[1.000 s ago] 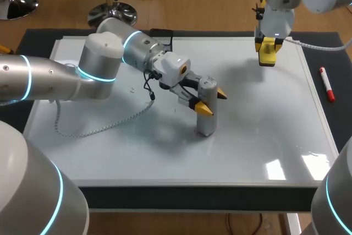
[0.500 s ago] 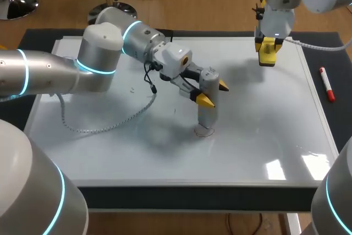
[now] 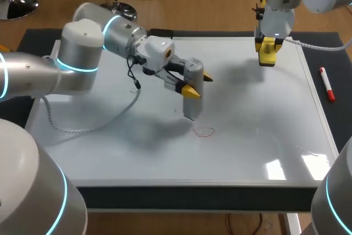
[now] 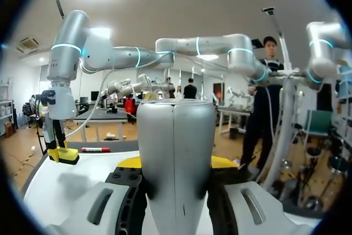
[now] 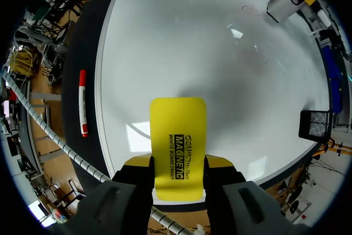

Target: Pick up the inspection probe, press it on each red-marked spot on the whiteboard one by one, put down the probe, pick up the eraser, and wipe off all the red marks.

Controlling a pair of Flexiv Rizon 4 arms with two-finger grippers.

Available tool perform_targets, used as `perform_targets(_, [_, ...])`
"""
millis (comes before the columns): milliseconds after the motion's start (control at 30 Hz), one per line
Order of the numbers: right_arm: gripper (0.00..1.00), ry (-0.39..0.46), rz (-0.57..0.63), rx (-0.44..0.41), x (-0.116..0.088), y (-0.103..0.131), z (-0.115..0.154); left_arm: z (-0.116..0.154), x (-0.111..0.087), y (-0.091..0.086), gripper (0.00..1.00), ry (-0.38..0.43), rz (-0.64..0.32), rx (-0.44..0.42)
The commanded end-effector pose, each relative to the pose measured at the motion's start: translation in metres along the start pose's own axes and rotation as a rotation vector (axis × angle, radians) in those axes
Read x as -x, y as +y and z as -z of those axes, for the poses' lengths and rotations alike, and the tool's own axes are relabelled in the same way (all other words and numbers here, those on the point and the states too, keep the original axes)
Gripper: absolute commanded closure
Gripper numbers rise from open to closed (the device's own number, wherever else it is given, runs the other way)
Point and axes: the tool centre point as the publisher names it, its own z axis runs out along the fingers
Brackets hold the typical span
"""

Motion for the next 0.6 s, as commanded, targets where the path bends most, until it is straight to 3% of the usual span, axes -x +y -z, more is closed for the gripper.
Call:
perform_targets(33, [1.0, 0.002, 0.003, -0.001, -0.001, 0.0, 0.001, 0.02, -0.01, -0.008, 1.0, -0.045, 0.0, 0.002])
perform_targets(333, [1.0, 0.002, 0.003, -0.001, -0.001, 0.0, 0.001, 0.057, -0.001, -0.008, 1.0, -0.119, 0.005, -0.002])
perform_targets(600, [1.0, 0.002, 0.003, -0.001, -0.001, 0.0, 0.001, 0.09, 0.02, -0.006, 1.0, -0.176, 0.031, 0.0])
